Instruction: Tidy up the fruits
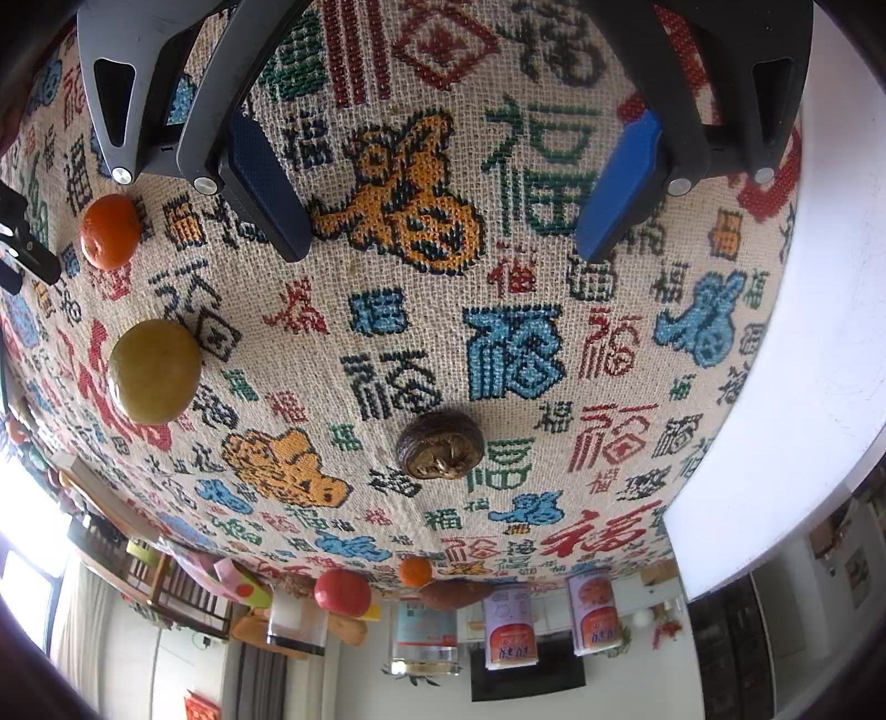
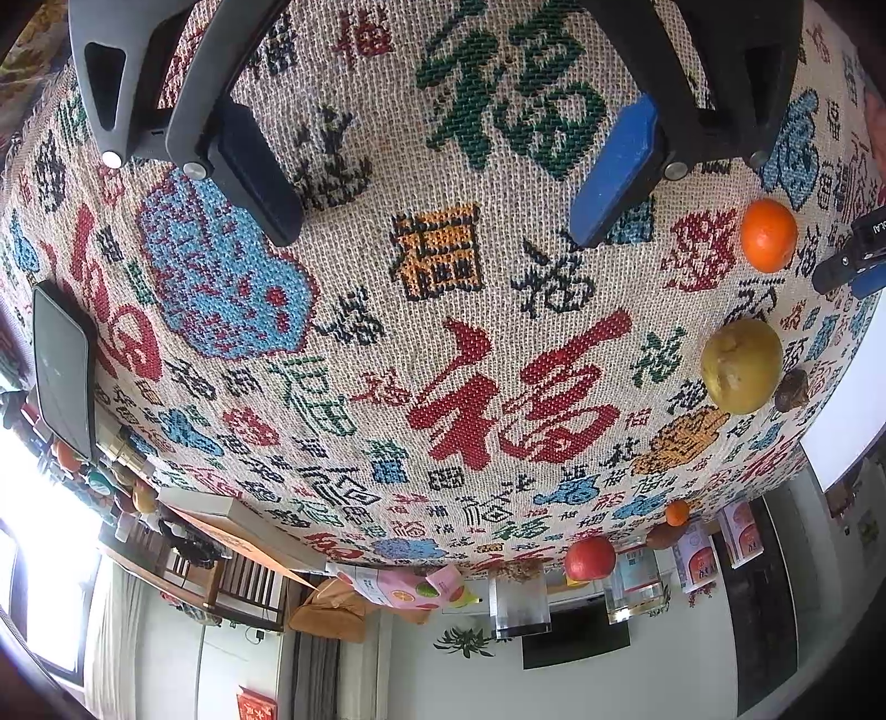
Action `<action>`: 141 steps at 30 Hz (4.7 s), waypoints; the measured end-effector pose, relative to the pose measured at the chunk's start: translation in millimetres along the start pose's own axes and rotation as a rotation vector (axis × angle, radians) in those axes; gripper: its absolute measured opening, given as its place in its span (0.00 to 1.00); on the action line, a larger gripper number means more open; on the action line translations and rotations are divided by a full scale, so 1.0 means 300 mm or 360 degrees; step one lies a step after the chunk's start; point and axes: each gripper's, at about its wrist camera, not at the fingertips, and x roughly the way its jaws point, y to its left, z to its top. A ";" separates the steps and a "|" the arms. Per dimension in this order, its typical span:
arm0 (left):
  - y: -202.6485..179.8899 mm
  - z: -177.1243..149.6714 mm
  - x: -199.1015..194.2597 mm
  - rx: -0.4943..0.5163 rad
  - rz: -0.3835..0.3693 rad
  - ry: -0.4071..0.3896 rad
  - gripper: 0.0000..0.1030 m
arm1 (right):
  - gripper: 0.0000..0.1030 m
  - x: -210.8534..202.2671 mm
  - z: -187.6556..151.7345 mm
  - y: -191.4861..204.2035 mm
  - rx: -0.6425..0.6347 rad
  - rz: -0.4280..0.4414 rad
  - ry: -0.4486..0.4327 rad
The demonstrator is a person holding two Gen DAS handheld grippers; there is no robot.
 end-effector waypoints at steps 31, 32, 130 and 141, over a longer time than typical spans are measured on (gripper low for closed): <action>0.000 0.000 0.000 0.0000 0.0000 0.0001 0.95 | 0.99 0.005 -0.001 -0.004 0.0014 -0.0015 0.0012; 0.000 0.000 0.000 0.0000 0.0000 0.0001 0.95 | 0.99 0.004 -0.002 -0.004 0.0014 -0.0015 0.0012; 0.189 -0.009 -0.245 -0.0101 -0.0313 -0.0105 0.43 | 0.93 -0.056 0.197 0.440 -0.0313 0.0464 0.0053; 0.238 -0.071 -0.340 -0.0159 -0.0401 -0.0105 0.42 | 0.93 0.021 0.240 0.437 -0.0310 0.0471 0.0278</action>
